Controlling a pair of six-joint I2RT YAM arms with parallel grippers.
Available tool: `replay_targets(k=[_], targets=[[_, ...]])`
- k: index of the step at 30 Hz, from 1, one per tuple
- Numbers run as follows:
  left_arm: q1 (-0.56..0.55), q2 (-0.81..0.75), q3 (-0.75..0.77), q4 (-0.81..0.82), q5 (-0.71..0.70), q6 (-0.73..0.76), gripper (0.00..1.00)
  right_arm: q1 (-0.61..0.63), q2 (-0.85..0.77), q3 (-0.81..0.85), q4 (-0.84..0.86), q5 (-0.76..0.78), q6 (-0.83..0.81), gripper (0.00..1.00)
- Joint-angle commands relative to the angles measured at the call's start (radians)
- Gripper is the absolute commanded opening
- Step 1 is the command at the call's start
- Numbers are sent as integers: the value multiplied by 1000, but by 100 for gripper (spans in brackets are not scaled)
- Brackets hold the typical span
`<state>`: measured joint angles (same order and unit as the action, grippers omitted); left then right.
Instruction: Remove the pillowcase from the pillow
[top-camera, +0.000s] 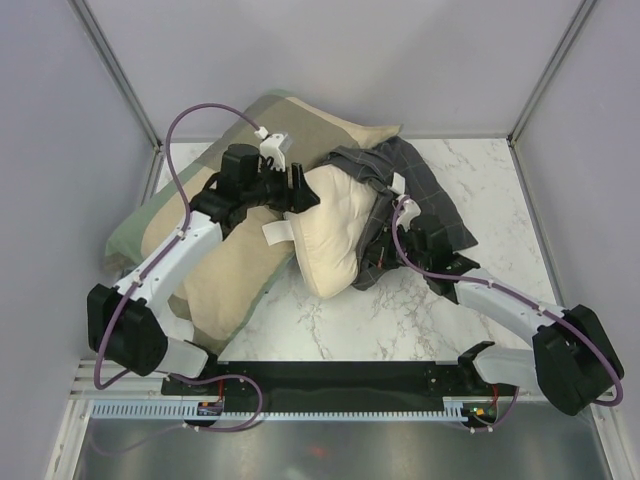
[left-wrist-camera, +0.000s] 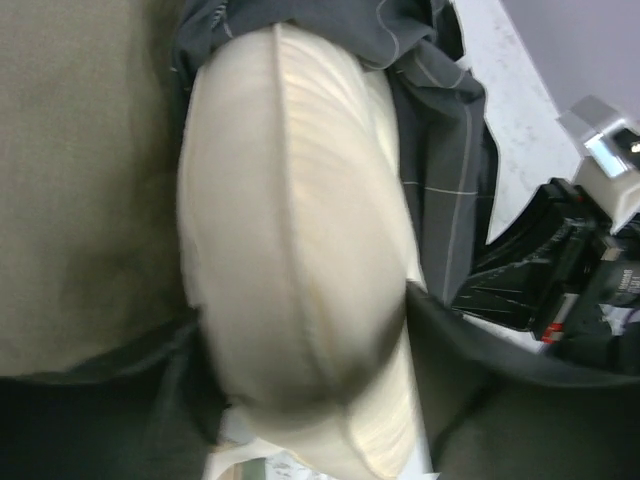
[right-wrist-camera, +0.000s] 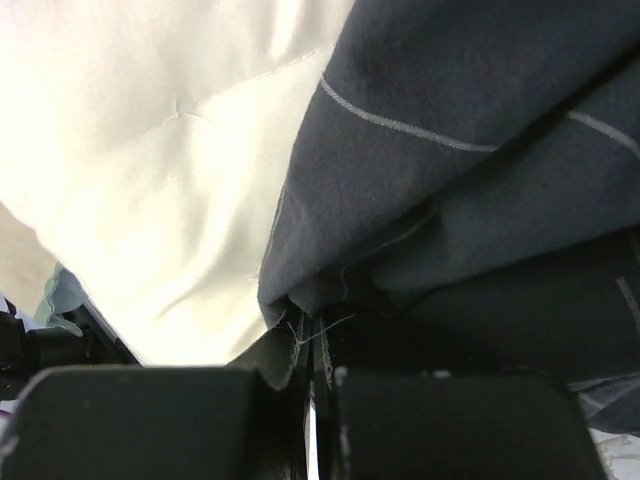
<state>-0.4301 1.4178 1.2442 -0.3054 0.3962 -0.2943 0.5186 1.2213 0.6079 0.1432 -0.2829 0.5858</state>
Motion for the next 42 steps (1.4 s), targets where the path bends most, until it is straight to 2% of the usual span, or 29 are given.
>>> replay_targets(k=[1,2,5,6,11,16,23,29,33,34,35,37,38,39,41,42], targets=[[-41,58,32,-75,-13,41,61,26,-40,70,171,1,29,0],[-41,72,38,-77,-5,41,37,31,-48,63,164,13,28,0],[-41,84,50,-83,6,49,6,32,-97,55,83,114,-12,0],[-39,81,52,-84,-8,56,3,31,-118,53,50,151,-24,0],[-6,29,84,-83,-14,61,2,29,-196,30,-142,465,-49,0],[50,-17,164,-83,42,29,2,-11,-261,35,-315,600,-32,0],[116,-11,328,-110,87,18,2,-205,-335,49,-427,616,-76,0],[178,32,356,-121,154,6,2,-255,-309,53,-447,608,-90,0],[182,50,301,-107,188,30,2,-253,-261,50,-412,519,-113,0],[180,52,282,-98,187,35,2,-255,-253,55,-406,492,-128,2],[182,64,244,-86,187,41,2,-252,-246,61,-403,432,-162,15],[182,81,225,-89,202,38,2,-253,-243,87,-401,372,-196,34],[183,86,227,-87,219,38,2,-253,-247,98,-401,345,-216,46],[182,95,228,-87,251,41,2,-253,-256,108,-406,302,-239,64],[182,101,235,-106,271,59,2,-253,-281,150,-406,274,-259,77],[182,102,236,-115,273,66,2,-253,-289,167,-409,233,-280,80]])
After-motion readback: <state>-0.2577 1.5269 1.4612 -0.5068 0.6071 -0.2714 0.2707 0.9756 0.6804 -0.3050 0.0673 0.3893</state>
